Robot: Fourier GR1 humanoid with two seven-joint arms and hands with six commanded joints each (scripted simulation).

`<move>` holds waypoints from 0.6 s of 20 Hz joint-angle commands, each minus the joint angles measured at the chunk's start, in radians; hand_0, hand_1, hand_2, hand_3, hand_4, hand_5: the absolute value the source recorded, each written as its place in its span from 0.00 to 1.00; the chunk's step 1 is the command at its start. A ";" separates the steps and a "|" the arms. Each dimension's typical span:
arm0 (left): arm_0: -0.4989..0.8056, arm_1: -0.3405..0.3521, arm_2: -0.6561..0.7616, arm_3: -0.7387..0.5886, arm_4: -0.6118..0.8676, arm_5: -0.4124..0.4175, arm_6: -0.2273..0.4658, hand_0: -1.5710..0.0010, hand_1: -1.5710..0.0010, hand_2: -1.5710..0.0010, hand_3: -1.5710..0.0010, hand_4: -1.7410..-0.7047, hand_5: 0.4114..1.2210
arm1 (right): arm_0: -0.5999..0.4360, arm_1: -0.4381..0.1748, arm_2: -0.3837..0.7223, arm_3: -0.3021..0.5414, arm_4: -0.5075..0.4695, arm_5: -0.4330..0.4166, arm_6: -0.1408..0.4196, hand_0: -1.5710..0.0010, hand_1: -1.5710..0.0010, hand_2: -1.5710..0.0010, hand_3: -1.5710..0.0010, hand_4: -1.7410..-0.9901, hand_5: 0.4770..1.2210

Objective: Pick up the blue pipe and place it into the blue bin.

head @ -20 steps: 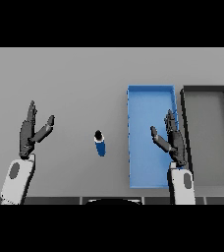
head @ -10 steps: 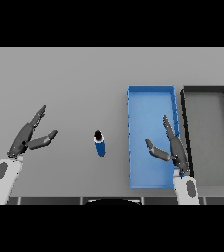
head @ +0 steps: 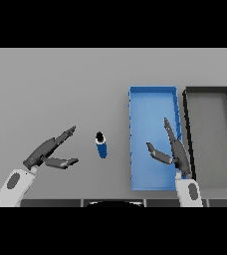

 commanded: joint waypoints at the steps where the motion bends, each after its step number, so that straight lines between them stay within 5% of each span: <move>1: -0.006 -0.027 -0.030 -0.005 -0.036 0.015 0.008 1.00 1.00 1.00 1.00 0.55 0.10 | -0.005 0.003 -0.002 0.005 0.003 -0.006 0.010 1.00 1.00 1.00 1.00 0.71 0.18; 5: 0.007 -0.076 -0.085 -0.015 -0.113 0.046 -0.009 1.00 1.00 1.00 1.00 0.54 0.07 | 0.007 0.011 0.001 -0.021 -0.011 -0.003 0.015 1.00 1.00 1.00 1.00 0.69 0.19; 12: -0.100 -0.248 -0.134 0.156 -0.152 0.060 0.048 1.00 1.00 1.00 1.00 0.53 0.07 | 0.013 0.003 -0.012 -0.029 -0.018 -0.003 0.027 1.00 1.00 1.00 1.00 0.69 0.19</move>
